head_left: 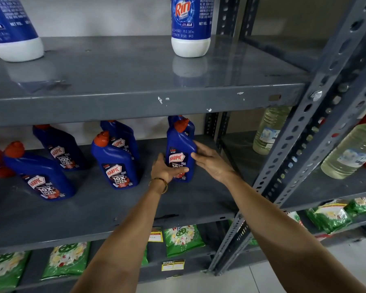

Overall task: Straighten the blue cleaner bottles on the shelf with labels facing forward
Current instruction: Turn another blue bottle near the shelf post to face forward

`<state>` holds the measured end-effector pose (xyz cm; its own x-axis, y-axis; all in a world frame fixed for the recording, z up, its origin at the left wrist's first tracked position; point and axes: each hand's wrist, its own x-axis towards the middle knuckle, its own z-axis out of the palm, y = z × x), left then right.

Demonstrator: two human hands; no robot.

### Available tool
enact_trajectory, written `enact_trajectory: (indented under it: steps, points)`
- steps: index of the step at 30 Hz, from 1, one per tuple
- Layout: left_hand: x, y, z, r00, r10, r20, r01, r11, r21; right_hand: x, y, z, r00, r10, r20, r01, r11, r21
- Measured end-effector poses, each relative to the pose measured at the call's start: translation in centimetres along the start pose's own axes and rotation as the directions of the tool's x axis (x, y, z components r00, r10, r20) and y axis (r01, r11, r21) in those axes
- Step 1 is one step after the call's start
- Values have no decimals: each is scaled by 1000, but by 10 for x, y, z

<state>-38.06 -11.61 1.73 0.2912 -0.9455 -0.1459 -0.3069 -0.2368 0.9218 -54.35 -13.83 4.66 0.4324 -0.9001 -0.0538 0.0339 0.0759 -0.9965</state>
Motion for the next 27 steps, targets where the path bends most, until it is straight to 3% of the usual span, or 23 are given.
enact_trajectory:
  steps: [12,21,27]
  points:
    - [5,-9,8,995,92,-31,-89,992,86,7,8,-10,997,-24,-75,22,999,-29]
    - [1,-11,4,997,81,-15,-79,992,103,8,23,-7,987,54,-154,-33,990,135]
    - [-5,-22,6,1000,23,14,-24,995,92,1,49,-3,964,110,-240,-136,986,-93]
